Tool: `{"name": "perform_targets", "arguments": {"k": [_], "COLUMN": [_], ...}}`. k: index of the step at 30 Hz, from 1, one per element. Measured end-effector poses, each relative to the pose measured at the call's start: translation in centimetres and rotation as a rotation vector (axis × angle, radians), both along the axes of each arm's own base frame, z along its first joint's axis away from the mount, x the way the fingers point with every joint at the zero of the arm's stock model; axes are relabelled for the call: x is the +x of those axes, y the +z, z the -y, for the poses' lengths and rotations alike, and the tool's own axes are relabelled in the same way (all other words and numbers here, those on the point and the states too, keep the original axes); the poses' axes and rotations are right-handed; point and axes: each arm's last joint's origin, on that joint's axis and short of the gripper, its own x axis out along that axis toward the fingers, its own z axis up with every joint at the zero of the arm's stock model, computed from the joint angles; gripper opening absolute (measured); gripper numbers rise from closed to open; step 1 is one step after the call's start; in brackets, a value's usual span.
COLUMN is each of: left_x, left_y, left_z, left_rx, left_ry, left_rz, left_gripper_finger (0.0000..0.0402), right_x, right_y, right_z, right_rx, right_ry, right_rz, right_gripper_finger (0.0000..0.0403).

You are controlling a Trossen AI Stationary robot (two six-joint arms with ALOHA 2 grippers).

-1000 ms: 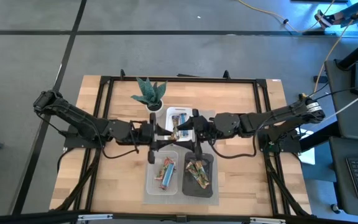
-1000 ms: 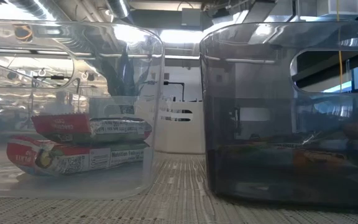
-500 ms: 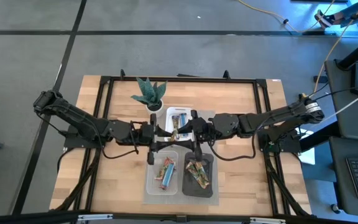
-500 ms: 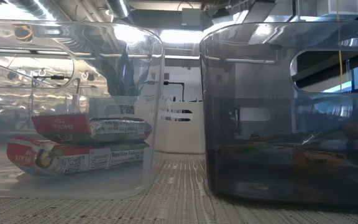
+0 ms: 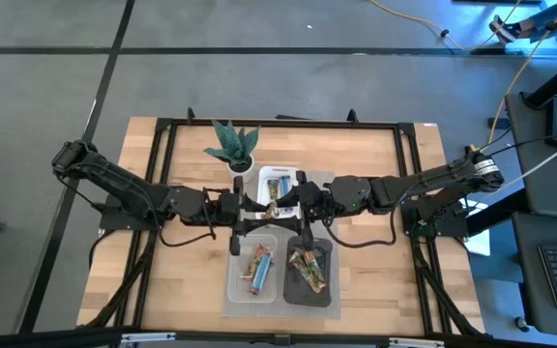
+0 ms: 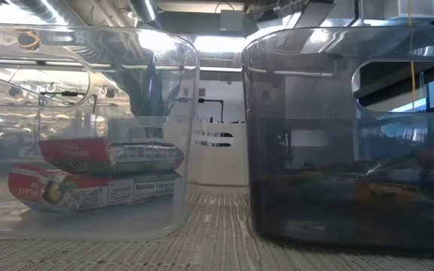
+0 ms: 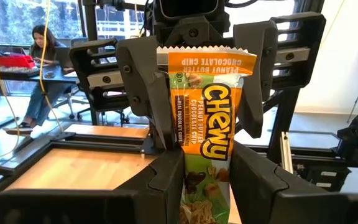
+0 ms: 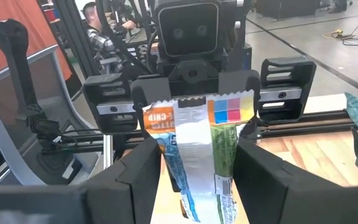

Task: Pick and place Granola Bars by type
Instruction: Put the yellow granola bar into the black transparent bin

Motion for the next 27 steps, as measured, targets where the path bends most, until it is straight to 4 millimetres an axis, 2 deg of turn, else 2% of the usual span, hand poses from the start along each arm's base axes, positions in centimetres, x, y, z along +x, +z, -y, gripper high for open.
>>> {"name": "perform_targets", "arguments": {"k": [4, 12, 17, 23, 27], "left_x": [0.0, 0.0, -0.02, -0.03, -0.03], "left_y": [0.0, 0.0, 0.0, 0.0, 0.06], "left_z": [0.0, 0.0, -0.09, -0.13, 0.01], "left_rx": [0.0, -0.005, -0.007, -0.007, 0.021], "left_ry": [0.001, 0.003, 0.043, 0.059, -0.008], "left_rz": [0.0, 0.0, 0.0, 0.001, 0.002], "left_gripper_finger": [0.0109, 0.0109, 0.0113, 0.0154, 0.0192], "right_x": [0.0, 0.0, 0.01, 0.01, -0.02], "right_y": [0.0, -0.01, -0.02, -0.03, -0.07], "right_z": [0.0, 0.02, 0.07, 0.06, -0.04], "right_rx": [0.0, -0.001, -0.002, -0.002, -0.003], "right_ry": [0.0, -0.003, -0.009, -0.008, 0.006], "right_rz": [0.0, -0.001, -0.001, -0.003, -0.007], "right_gripper_finger": [0.0183, 0.0132, 0.0128, 0.0124, 0.0122]}}
